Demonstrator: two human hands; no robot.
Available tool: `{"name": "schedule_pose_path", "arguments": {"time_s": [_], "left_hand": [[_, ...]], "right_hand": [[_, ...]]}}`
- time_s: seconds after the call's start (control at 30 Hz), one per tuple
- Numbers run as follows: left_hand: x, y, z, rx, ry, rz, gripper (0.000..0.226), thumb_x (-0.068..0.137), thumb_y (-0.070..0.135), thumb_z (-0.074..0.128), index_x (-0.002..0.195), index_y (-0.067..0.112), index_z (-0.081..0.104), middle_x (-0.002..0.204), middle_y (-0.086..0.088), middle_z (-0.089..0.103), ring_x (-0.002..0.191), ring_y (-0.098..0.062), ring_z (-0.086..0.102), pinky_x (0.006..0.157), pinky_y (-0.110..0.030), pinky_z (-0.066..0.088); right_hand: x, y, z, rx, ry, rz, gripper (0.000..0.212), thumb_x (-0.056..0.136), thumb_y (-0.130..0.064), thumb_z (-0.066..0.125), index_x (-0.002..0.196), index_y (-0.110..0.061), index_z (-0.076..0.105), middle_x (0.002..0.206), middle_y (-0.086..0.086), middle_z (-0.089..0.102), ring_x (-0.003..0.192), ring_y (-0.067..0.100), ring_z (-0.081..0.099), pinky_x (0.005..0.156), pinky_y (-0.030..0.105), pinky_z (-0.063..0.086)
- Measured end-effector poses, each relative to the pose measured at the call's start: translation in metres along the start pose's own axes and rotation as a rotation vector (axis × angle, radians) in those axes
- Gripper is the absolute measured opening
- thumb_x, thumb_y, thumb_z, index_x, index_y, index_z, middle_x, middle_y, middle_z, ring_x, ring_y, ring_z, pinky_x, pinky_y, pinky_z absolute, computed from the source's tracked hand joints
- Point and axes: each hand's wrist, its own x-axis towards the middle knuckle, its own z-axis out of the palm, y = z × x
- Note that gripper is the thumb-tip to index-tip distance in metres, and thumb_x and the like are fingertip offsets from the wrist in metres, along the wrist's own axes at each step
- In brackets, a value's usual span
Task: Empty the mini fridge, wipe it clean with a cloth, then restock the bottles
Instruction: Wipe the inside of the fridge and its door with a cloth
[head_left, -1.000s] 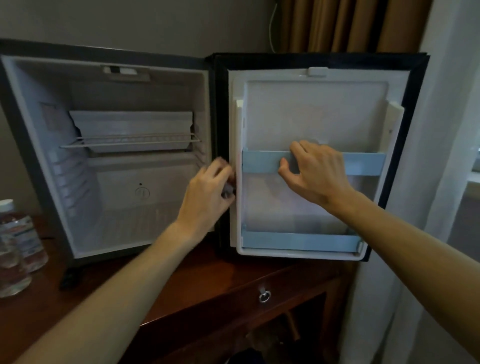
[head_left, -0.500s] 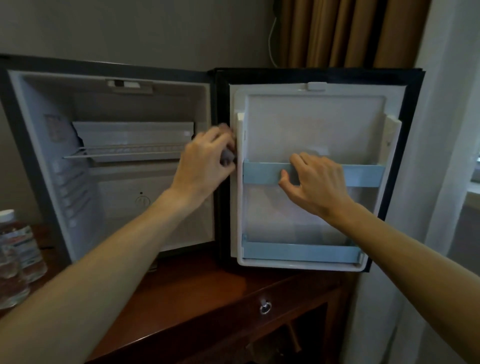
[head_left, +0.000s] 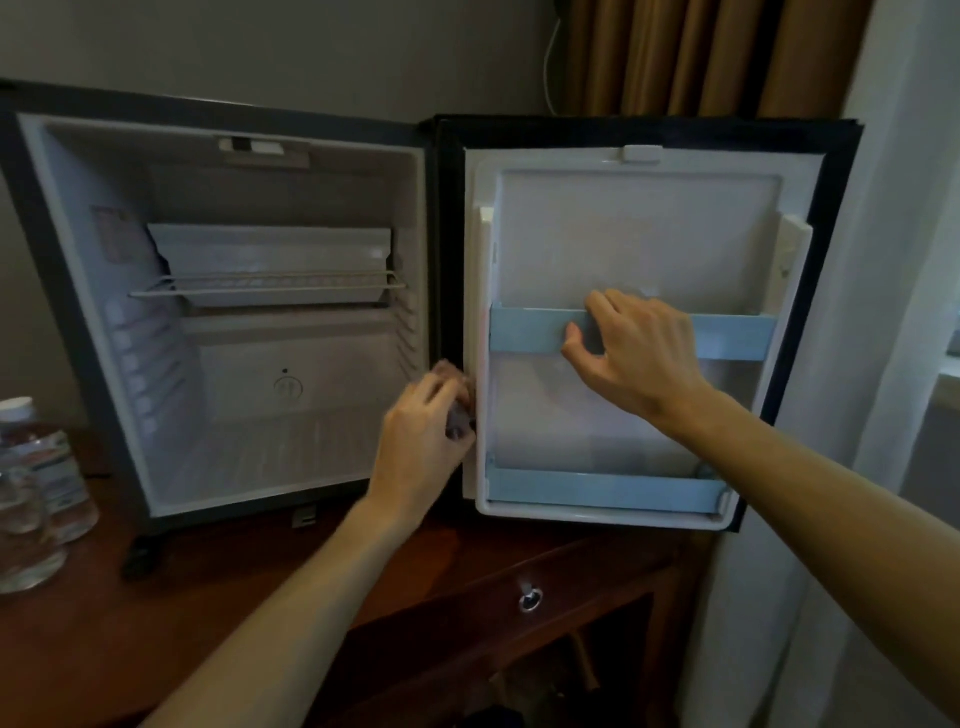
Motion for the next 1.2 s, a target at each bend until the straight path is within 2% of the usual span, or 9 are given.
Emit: {"name": "schedule_pose_path", "arguments": {"time_s": [0.2, 0.3, 0.43, 0.5, 0.6, 0.73, 0.87, 1.07, 1.2], "left_hand": [[0.013, -0.004, -0.011, 0.060, -0.087, 0.073, 0.033, 0.075, 0.014, 0.083, 0.103, 0.017, 0.068, 0.124, 0.002, 0.063, 0.111, -0.017, 0.059, 0.093, -0.033, 0.054], [0.071, 0.007, -0.042, 0.049, 0.049, 0.138, 0.028, 0.074, 0.008, 0.080, 0.100, 0.014, 0.070, 0.118, 0.000, 0.065, 0.100, -0.018, 0.061, 0.085, -0.024, 0.048], [0.156, 0.026, -0.088, 0.067, 0.215, 0.210, 0.032, 0.081, 0.014, 0.075, 0.112, 0.014, 0.067, 0.102, 0.003, 0.059, 0.089, -0.009, 0.055, 0.080, -0.022, 0.044], [0.184, 0.036, -0.104, 0.049, 0.254, 0.256, 0.022, 0.080, 0.018, 0.075, 0.102, 0.017, 0.068, 0.098, 0.010, 0.054, 0.087, -0.005, 0.053, 0.079, -0.021, 0.043], [0.194, 0.042, -0.099, 0.031, 0.256, 0.282, 0.017, 0.079, 0.020, 0.077, 0.094, 0.018, 0.069, 0.098, 0.011, 0.055, 0.086, -0.002, 0.053, 0.076, -0.013, 0.044], [0.165, 0.026, -0.076, -0.047, 0.365, 0.153, 0.021, 0.080, 0.019, 0.078, 0.098, 0.017, 0.067, 0.099, 0.009, 0.059, 0.084, 0.002, 0.051, 0.074, -0.002, 0.038], [0.109, 0.013, -0.057, -0.130, 0.249, 0.112, 0.027, 0.075, 0.009, 0.079, 0.096, 0.017, 0.065, 0.102, 0.013, 0.055, 0.088, 0.014, 0.053, 0.079, -0.002, 0.041], [0.013, -0.007, -0.016, -0.072, -0.048, 0.029, 0.033, 0.075, 0.012, 0.084, 0.102, 0.019, 0.067, 0.113, 0.005, 0.062, 0.105, -0.011, 0.060, 0.090, -0.034, 0.056], [0.044, -0.004, -0.035, -0.022, -0.086, 0.131, 0.030, 0.078, 0.011, 0.082, 0.103, 0.019, 0.067, 0.119, 0.006, 0.060, 0.108, -0.011, 0.059, 0.093, -0.030, 0.055]], "right_hand": [[0.001, 0.000, 0.001, 0.000, -0.028, 0.004, 0.035, 0.093, -0.044, 0.045, 0.072, -0.016, 0.042, 0.064, 0.000, 0.044, 0.052, 0.020, 0.040, 0.053, 0.030, 0.029], [0.001, 0.001, 0.001, 0.007, -0.035, 0.003, 0.035, 0.093, -0.044, 0.044, 0.072, -0.016, 0.043, 0.065, -0.001, 0.044, 0.052, 0.019, 0.040, 0.052, 0.030, 0.031], [0.001, 0.001, 0.001, -0.005, -0.028, 0.003, 0.033, 0.092, -0.044, 0.045, 0.073, -0.018, 0.040, 0.066, -0.001, 0.044, 0.053, 0.020, 0.038, 0.053, 0.030, 0.030], [0.001, 0.001, 0.001, -0.009, -0.023, 0.006, 0.033, 0.092, -0.044, 0.045, 0.073, -0.018, 0.038, 0.066, -0.001, 0.043, 0.054, 0.020, 0.038, 0.053, 0.031, 0.029], [0.001, 0.001, 0.001, -0.001, -0.024, -0.001, 0.033, 0.093, -0.044, 0.045, 0.074, -0.019, 0.038, 0.066, -0.002, 0.042, 0.053, 0.020, 0.038, 0.053, 0.031, 0.029], [0.000, 0.001, 0.002, -0.003, -0.012, -0.004, 0.034, 0.093, -0.044, 0.046, 0.073, -0.018, 0.037, 0.065, 0.000, 0.044, 0.053, 0.021, 0.037, 0.053, 0.030, 0.028], [0.000, 0.002, 0.003, 0.009, -0.003, -0.009, 0.034, 0.093, -0.043, 0.046, 0.072, -0.017, 0.039, 0.065, 0.001, 0.046, 0.053, 0.021, 0.040, 0.053, 0.030, 0.028], [-0.001, 0.001, 0.002, 0.029, -0.005, -0.012, 0.034, 0.093, -0.044, 0.045, 0.072, -0.017, 0.041, 0.065, 0.002, 0.047, 0.053, 0.020, 0.039, 0.052, 0.030, 0.029], [0.000, 0.000, 0.002, 0.009, 0.004, -0.005, 0.032, 0.091, -0.042, 0.047, 0.072, -0.018, 0.039, 0.066, 0.003, 0.049, 0.054, 0.020, 0.038, 0.054, 0.031, 0.027]]}}
